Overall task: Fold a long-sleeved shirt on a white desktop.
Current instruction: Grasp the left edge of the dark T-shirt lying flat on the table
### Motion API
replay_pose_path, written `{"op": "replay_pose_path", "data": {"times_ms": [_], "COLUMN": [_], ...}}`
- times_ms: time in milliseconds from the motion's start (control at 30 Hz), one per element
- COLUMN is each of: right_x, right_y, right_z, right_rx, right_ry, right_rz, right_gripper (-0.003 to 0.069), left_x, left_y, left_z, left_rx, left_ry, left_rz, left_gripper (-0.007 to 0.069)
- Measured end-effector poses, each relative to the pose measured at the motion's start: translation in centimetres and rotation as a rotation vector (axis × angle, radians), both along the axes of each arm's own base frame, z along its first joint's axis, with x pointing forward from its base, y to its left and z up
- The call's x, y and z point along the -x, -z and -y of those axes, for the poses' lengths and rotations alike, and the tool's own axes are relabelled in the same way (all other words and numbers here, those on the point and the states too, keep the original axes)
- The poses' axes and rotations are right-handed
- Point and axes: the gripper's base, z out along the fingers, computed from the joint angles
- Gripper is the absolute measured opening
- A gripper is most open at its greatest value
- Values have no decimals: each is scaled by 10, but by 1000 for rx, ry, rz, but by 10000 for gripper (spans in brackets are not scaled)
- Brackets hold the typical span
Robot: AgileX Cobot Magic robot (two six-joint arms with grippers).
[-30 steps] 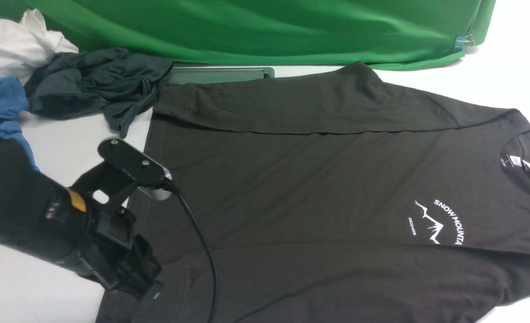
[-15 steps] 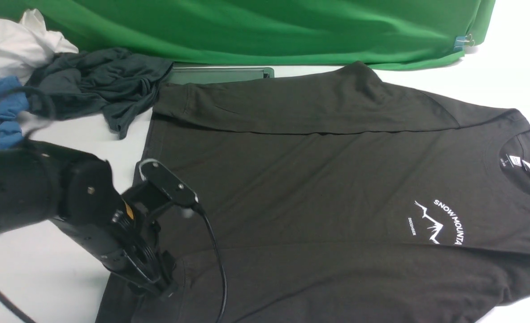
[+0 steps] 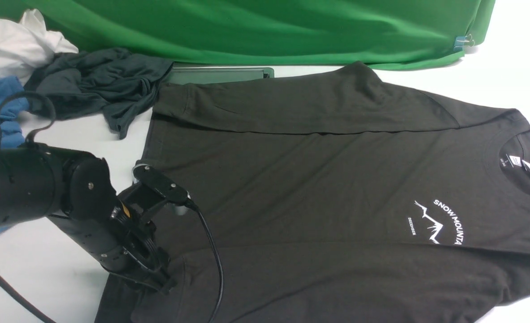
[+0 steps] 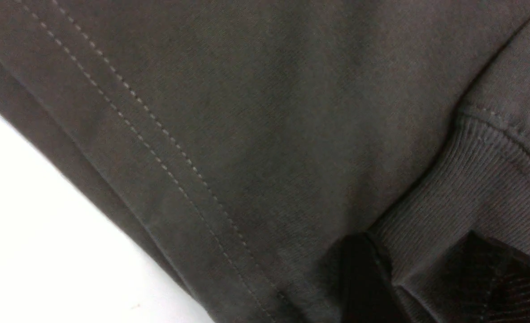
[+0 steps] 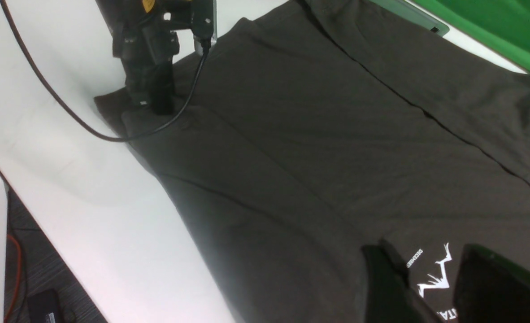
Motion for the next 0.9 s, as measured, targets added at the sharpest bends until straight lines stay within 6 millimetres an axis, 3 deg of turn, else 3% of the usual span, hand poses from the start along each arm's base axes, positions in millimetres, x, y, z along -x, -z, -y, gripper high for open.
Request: {"op": "replay_pose_path", "data": {"times_ms": [400,900], "right_x": [0,-1], "right_y": [0,-2], "right_z": [0,0], "right_rx": [0,-39], "right_ry": [0,28], "right_rz": [-2,-5], "right_gripper": [238,238], "left_x": [-1,6], "left_y": [-3,-52], "left_z": [1,2], "left_rx": [7,63], "left_ry": [23,6], "left_rz": [-14,71], "left_gripper": [71,49]}}
